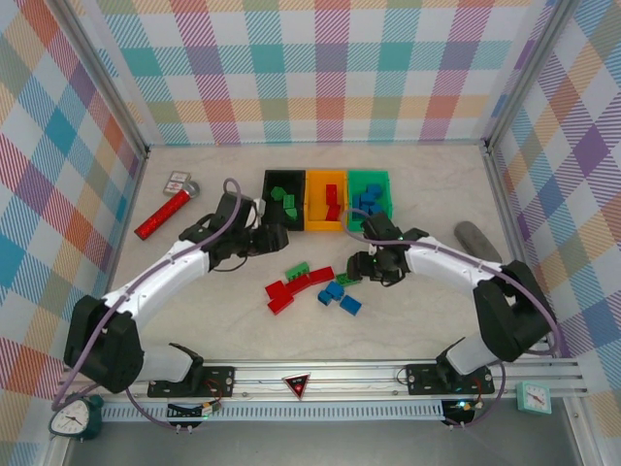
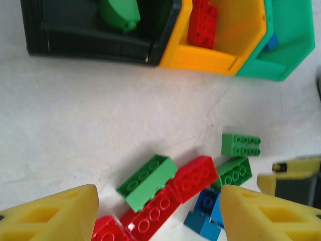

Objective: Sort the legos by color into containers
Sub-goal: Pick up the lego from the center of the table.

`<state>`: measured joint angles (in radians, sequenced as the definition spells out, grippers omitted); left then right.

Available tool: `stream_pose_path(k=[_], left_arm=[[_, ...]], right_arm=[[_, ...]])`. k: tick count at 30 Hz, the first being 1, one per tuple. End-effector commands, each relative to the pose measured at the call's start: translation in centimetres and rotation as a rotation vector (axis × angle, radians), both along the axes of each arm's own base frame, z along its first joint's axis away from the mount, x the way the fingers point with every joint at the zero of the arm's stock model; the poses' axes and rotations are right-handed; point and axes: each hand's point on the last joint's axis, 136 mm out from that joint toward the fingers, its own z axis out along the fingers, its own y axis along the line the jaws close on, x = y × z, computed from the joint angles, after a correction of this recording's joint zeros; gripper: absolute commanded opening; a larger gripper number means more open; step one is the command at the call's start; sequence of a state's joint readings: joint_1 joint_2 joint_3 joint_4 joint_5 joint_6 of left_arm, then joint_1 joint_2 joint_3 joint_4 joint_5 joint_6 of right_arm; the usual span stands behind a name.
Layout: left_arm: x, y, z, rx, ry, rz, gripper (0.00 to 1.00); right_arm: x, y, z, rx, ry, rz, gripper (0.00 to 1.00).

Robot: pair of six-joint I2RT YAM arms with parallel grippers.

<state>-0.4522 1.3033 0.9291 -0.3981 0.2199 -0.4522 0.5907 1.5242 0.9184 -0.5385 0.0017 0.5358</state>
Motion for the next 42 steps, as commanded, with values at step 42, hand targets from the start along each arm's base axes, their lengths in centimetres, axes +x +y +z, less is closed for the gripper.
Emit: stream_pose_path(k=[42], left_arm=[[-2.4,-1.2,-1.5,-0.061,-0.007,-0.058,0.65]], right_arm=[[4.5,2.9,-5.5,-0.181,0.126,0.056,0.76]])
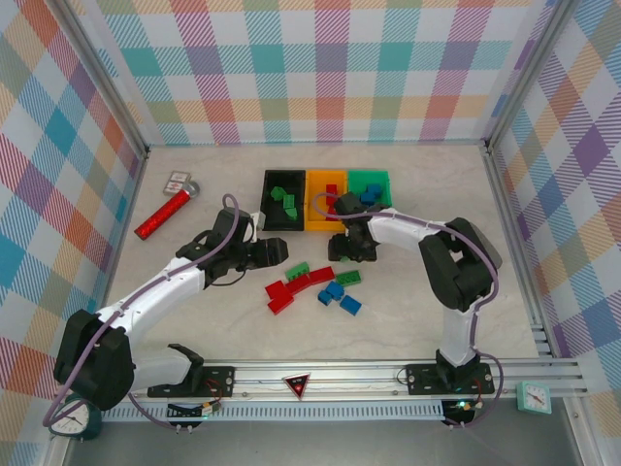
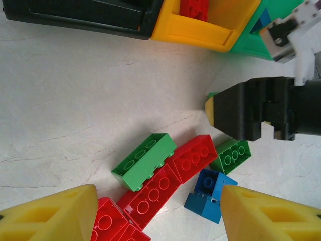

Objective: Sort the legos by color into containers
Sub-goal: Pick up the lego from the center of the table, then place the lego in the container.

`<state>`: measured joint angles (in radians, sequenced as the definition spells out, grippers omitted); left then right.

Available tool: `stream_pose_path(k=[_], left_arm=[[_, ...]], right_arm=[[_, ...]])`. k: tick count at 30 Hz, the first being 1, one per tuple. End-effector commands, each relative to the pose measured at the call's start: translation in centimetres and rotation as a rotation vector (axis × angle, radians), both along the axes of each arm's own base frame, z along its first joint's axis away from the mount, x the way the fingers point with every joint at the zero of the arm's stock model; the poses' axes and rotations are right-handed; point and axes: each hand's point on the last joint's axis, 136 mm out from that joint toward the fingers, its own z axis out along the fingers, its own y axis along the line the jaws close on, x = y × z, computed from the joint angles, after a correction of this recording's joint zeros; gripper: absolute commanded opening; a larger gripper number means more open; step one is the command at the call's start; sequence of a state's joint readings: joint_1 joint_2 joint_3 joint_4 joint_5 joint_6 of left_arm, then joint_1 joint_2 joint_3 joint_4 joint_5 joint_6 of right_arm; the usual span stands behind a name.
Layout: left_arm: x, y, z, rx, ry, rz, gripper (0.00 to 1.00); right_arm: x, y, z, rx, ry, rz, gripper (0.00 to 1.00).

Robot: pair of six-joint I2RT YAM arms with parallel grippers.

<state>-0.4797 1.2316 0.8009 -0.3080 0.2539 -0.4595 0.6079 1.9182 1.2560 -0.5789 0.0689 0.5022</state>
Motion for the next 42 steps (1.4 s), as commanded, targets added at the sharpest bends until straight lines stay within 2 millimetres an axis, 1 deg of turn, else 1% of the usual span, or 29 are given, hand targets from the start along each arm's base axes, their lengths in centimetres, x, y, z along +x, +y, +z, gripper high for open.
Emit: stream_pose_path(k=[1,3,5,10,12,15,19,21,25,27,30,34,38,39,40,42], left_arm=[[-0.3,-0.5,-0.1,-0.019,0.008,-0.014,0.65],[-0.3,-0.5,-0.1,-0.017,0.006,-0.014,0.65],[-0.4,-0.4,-0.2,-0.014,0.008,-0.014,0.65],[-0.5,-0.3,-0.6,-0.013,0.014,-0.012,0.65],[-0.6,-0.3,-0.7,-0.014,0.015,-0.011,0.65],[-0.6,-0.1,-0.8,-0.009,0.016,-0.006,0.65],[-0.8,0.3,-0.9,0.01,0.015,0.002,0.65],[-0.9,0.7,-1.2,0.03,0.022,0.017,0.65],[-0.9,0.9,-1.6,0.028,0.033,0.041,0.65],[-0.9,0.9,-1.6,0.015,0.032,0.049,0.65],[-1.1,1.0,-2.2,0.009,0.059,0.077,0.65],[-1.4,1.0,-3.1,-0.019,0.097,0.105,0.65],[-1.6,0.9,-3.3,-0.044,0.103,0.116,0.65],[-1.6,0.8,-3.3,-0.05,0.103,0.115,0.65],[-1.7,0.7,-3.3,-0.059,0.102,0.109,0.65],[-1.7,0.2,-3.0,-0.071,0.098,0.085,0.65]], right_arm=[[-1.9,-0.8,-1.9,-0.071,0.091,0.022,0.76],[-1.8,-0.7,-1.9,-0.07,0.09,0.024,0.76],[-1.7,-0.5,-1.8,-0.066,0.088,0.03,0.73],[-1.4,-0.1,-1.2,-0.048,0.07,0.048,0.55],[-1.3,0.0,-1.1,-0.047,0.065,0.058,0.51],[-1.1,0.2,-0.5,-0.043,0.055,0.072,0.5],[-0.6,1.4,2.3,0.006,0.009,0.098,0.51],[-0.3,2.7,4.3,0.06,-0.021,0.13,0.52],[0.7,6.3,8.0,0.17,-0.078,0.187,0.53],[1.6,7.8,9.3,0.209,-0.104,0.205,0.53],[3.6,9.6,10.7,0.236,-0.136,0.217,0.54],[7.1,12.5,12.5,0.264,-0.187,0.235,0.54],[11.1,14.5,13.1,0.254,-0.255,0.237,0.56],[12.0,14.9,13.2,0.246,-0.27,0.241,0.59],[12.8,15.2,13.3,0.242,-0.276,0.244,0.63],[13.6,15.6,13.4,0.239,-0.278,0.241,0.69]])
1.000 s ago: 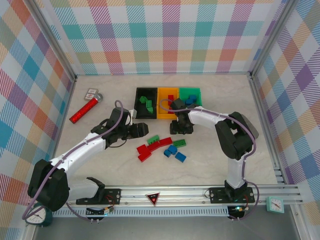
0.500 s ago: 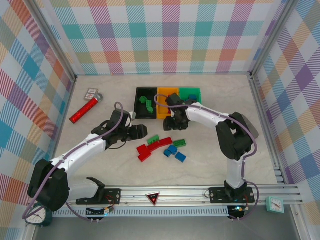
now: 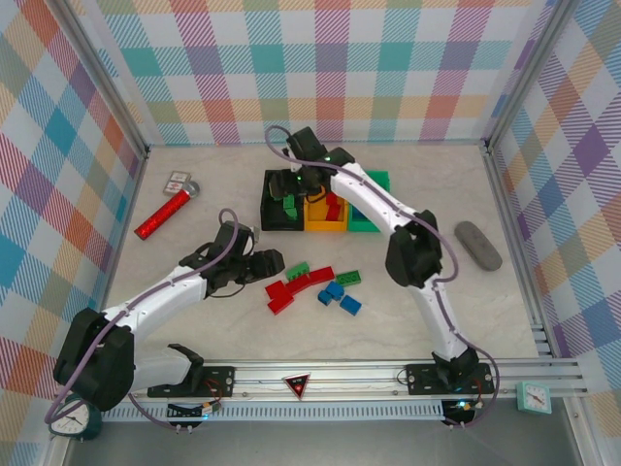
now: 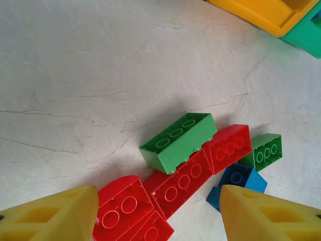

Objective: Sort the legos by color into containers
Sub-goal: Place the lego in the container.

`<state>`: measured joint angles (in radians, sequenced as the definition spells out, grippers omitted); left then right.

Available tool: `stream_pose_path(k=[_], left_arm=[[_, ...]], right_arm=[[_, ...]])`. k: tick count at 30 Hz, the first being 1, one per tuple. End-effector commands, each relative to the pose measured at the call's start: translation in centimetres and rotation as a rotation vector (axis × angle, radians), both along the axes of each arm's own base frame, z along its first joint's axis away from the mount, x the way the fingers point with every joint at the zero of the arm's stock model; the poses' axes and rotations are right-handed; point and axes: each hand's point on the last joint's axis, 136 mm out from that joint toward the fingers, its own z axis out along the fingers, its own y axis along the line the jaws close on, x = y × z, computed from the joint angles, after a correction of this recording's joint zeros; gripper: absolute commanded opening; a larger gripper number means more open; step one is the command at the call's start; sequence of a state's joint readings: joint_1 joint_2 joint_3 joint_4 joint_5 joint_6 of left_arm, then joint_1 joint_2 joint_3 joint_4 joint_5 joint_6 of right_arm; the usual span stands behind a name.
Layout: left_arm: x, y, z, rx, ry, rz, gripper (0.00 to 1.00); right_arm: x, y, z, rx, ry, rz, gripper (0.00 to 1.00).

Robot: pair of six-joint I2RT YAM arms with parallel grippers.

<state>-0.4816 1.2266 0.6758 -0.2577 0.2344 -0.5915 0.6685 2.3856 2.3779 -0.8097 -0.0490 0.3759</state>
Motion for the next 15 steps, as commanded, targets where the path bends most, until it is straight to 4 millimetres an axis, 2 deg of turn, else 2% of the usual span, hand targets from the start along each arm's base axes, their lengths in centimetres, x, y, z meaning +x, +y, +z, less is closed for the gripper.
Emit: stream_pose_path(k=[1,4,8,11,15], left_arm=[[0.0,-1.2,1.3,-0.062,-0.027,-0.036,0.65],[0.0,-1.9,1.5,-0.061,-0.022,-0.083,0.66],[0.1,-2.5,0.9,-0.023,-0.006,-0.137,0.68],[-0.2,-2.7,-0.3,0.02,0.05,-0.168,0.69],[0.3,-3.1,-0.8,0.02,0.06,-0.166,0.69]], right_arm=[[0.0,-0.7,-0.5,-0.058,0.03,0.012,0.71],[-0.6,-0.8,0.2,-0.037,0.036,0.018,0.71],[-2.2,-1.8,1.3,-0.023,0.024,0.024,0.72],[-3.5,-2.8,2.4,-0.019,0.003,0.03,0.74],[-3.6,-3.3,2.7,-0.032,-0.016,0.04,0.72]])
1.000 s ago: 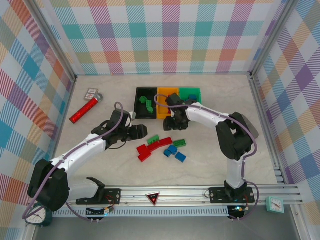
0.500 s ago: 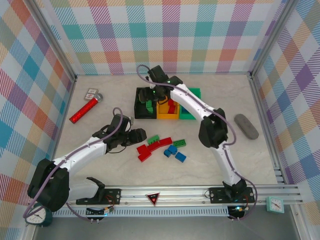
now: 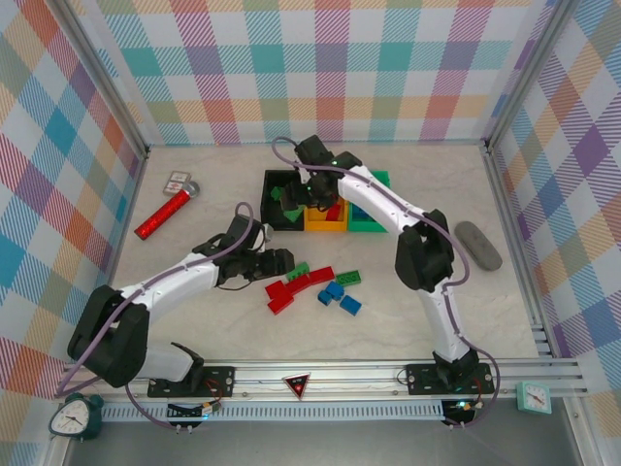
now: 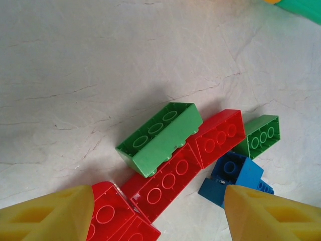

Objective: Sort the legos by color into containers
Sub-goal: Place the lego in the container.

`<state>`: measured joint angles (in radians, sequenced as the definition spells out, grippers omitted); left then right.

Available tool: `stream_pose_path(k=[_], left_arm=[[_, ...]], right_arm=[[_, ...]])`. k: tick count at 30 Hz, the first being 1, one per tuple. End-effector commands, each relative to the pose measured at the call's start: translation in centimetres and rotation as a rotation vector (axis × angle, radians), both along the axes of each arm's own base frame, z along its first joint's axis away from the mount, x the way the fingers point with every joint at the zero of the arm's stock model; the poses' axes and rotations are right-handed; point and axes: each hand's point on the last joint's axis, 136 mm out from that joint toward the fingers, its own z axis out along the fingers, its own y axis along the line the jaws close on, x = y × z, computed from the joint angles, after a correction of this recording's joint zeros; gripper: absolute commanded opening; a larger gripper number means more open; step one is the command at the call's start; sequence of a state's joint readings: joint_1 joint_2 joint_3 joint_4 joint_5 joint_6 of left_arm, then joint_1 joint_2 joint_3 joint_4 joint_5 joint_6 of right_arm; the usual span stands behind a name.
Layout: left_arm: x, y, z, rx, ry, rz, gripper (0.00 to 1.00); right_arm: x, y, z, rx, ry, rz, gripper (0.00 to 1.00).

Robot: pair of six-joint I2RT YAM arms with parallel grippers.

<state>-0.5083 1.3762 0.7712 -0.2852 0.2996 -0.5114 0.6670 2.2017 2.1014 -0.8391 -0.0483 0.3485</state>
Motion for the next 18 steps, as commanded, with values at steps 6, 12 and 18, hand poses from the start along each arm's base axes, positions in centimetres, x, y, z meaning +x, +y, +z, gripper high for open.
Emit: stream_pose_path(k=[6,12,18], left_arm=[[0.4,-0.8,0.8,-0.016,-0.002,-0.013,0.69],[-0.2,-0.4,0.9,0.012,0.002,-0.033,0.69],[-0.1,-0.3,-0.2,0.126,0.086,-0.049,0.71]], right_arm=[[1.3,2.2,3.1,0.101,-0.049,0.04,0.73],[-0.2,1.5,2.7,0.098,-0.034,0.038,0.72],[-3.9,-3.3,1.9,0.02,-0.048,-0.001,0.72]])
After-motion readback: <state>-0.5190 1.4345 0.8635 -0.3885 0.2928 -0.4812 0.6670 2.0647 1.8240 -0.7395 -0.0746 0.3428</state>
